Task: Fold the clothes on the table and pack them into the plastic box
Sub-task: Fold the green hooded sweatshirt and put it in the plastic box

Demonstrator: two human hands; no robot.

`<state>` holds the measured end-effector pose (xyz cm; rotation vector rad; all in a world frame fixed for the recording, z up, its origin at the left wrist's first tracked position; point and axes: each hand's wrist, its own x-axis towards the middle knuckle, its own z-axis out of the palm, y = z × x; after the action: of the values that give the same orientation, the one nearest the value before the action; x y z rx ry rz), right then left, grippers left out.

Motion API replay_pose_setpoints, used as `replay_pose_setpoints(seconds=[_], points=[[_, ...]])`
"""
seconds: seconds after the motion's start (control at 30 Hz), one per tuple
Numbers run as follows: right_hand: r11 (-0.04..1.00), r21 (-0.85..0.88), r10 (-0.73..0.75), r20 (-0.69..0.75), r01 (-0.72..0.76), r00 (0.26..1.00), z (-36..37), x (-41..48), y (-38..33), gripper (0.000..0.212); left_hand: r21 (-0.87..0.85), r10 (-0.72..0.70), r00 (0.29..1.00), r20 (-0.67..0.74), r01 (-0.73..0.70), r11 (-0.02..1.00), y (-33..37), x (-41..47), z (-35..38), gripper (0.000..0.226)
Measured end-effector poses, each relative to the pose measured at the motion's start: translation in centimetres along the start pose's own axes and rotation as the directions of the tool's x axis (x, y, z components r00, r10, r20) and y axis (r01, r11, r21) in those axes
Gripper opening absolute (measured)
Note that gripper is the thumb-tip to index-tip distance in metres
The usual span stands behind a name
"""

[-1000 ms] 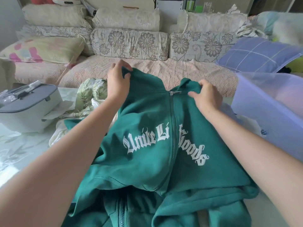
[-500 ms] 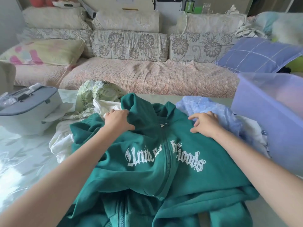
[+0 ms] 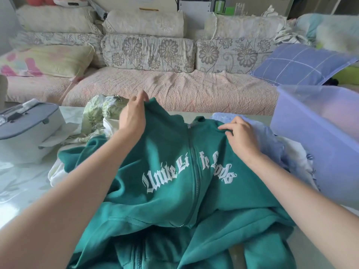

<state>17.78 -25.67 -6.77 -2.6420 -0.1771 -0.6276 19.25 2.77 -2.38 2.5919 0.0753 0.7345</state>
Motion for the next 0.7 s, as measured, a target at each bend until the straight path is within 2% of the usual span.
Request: replay_pose_setpoints(seconds=[0.03,0.1,0.13,0.2,0.3,0.4,0.5,0.57,0.63,0.7], points=[[0.999,-0.035,0.008,0.121,-0.004,0.993,0.5,-0.3,0.1,0.031,-0.044,0.019,0.996,0.083,-0.016,0.999,-0.2,-0.6,0.9,0.034],[0.988,-0.156,0.04,0.384,0.022,0.922,1.2,-1.1,-0.1,0.031,-0.061,0.06,0.96,0.273,-0.045,0.997,-1.2,-2.3,2.9,0.039],[0.984,-0.173,0.049,0.441,0.031,0.896,1.2,-1.4,-0.2,0.031,-0.021,0.057,0.937,0.345,-0.053,0.998,-1.7,-3.2,3.5,0.043],[0.993,-0.12,0.06,0.409,-0.012,0.911,0.8,-1.7,0.0,0.031,0.053,0.006,0.917,0.4,-0.03,0.998,-2.5,-4.2,3.4,0.055],[0.997,-0.055,0.062,0.336,-0.046,0.94,-0.5,-2.3,0.2,0.031,0.098,-0.019,0.944,0.328,-0.014,0.995,-3.3,-5.6,1.4,0.063],[0.99,0.001,0.131,0.34,-0.14,0.931,-2.3,-3.7,0.4,0.031,0.071,-0.071,0.952,0.299,0.052,0.996,-4.7,-7.5,-0.8,0.046],[0.977,-0.07,0.213,0.3,-0.201,0.93,-3.7,-5.6,0.7,0.032,0.125,-0.19,0.887,0.421,0.151,0.981,-5.6,-9.7,-2.4,0.031],[0.972,-0.034,0.232,0.318,-0.234,0.919,-4.7,-7.2,0.7,0.037,0.145,-0.193,0.87,0.455,0.142,0.979,-5.6,-10.8,-3.2,0.033],[0.981,-0.006,0.184,0.348,-0.194,0.919,-5.5,-9.0,0.0,0.039,0.106,-0.145,0.892,0.427,0.11,0.988,-4.8,-11.9,-4.3,0.035],[0.997,-0.028,0.08,0.341,-0.075,0.937,-5.8,-11.1,-0.7,0.034,0.06,-0.076,0.935,0.348,0.059,0.996,-3.6,-13.5,-5.5,0.031]])
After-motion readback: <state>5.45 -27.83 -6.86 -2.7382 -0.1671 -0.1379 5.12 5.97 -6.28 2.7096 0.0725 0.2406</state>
